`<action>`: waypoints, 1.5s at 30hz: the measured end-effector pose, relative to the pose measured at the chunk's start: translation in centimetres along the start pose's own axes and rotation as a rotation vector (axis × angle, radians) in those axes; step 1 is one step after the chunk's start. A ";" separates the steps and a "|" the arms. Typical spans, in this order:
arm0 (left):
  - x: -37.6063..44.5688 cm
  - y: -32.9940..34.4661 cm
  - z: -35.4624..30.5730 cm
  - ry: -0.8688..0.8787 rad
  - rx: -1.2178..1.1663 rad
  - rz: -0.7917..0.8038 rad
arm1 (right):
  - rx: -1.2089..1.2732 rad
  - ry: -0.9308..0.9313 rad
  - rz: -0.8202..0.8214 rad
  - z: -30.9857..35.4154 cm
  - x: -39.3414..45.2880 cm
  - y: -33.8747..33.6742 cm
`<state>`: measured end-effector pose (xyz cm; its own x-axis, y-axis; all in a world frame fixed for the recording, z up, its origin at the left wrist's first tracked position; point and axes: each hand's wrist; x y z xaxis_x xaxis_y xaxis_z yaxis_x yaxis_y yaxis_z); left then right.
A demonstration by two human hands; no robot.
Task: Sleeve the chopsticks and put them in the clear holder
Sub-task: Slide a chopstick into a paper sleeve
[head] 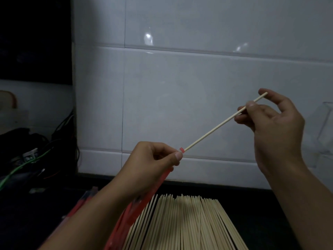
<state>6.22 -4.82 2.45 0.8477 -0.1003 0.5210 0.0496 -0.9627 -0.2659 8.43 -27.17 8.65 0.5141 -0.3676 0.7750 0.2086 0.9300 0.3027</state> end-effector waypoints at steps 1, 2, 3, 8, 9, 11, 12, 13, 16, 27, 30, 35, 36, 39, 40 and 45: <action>0.0 0.0 0.0 -0.001 0.004 0.001 | 0.000 0.008 0.014 -0.1 -0.1 0.1; 0.0 0.0 0.1 -0.005 0.009 -0.001 | 0.002 0.017 0.025 -0.2 -0.1 0.1; 0.0 0.0 0.2 -0.010 0.012 -0.004 | 0.004 0.023 0.029 -0.3 -0.2 0.2; 0.1 0.0 0.4 -0.028 -0.005 -0.012 | 0.021 0.022 -0.022 -0.1 0.1 -0.1; 0.1 0.0 0.4 -0.025 -0.003 -0.008 | 0.035 0.022 -0.033 -0.1 0.2 -0.2; 0.1 0.0 0.4 -0.022 -0.005 -0.008 | 0.056 0.023 -0.047 -0.1 0.4 -0.3; 0.1 0.0 0.4 -0.022 -0.008 -0.010 | 0.062 0.027 -0.049 -0.1 0.4 -0.3; 0.1 0.0 0.4 -0.022 -0.011 -0.011 | 0.064 0.032 -0.047 -0.2 0.4 -0.3; 0.1 0.0 0.4 -0.017 -0.015 -0.012 | 0.060 0.041 -0.036 -0.4 0.3 -0.2; 0.1 0.1 0.4 -0.019 -0.025 -0.002 | 0.055 0.043 -0.027 -0.3 0.2 -0.1; 0.0 0.1 0.4 -0.022 -0.026 -0.008 | 0.056 0.044 -0.041 -0.3 0.2 -0.2; 0.0 0.1 0.3 -0.014 -0.033 0.013 | 0.040 0.045 -0.027 -0.6 0.0 0.0; 0.0 0.1 0.3 -0.012 -0.038 0.014 | 0.039 0.043 -0.025 -0.6 -0.1 0.1; 0.0 0.1 0.3 -0.010 -0.052 0.013 | 0.038 0.045 -0.025 -0.5 -0.1 0.1; 0.0 0.0 0.4 -0.012 -0.051 0.013 | 0.033 0.046 -0.026 -0.5 -0.1 0.1; 0.1 0.1 0.5 -0.016 -0.023 0.024 | -0.003 0.065 0.019 -0.6 -0.2 0.1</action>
<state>6.55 -4.81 2.04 0.8566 -0.1194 0.5019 0.0174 -0.9656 -0.2594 8.82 -26.99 8.16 0.5709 -0.3498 0.7428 0.2010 0.9367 0.2867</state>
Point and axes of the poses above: each hand's wrist, its own x-axis towards the middle knuckle, its own y-axis out of the palm, z = x × y, and after that the axes turned 3 degrees about -x, right-handed
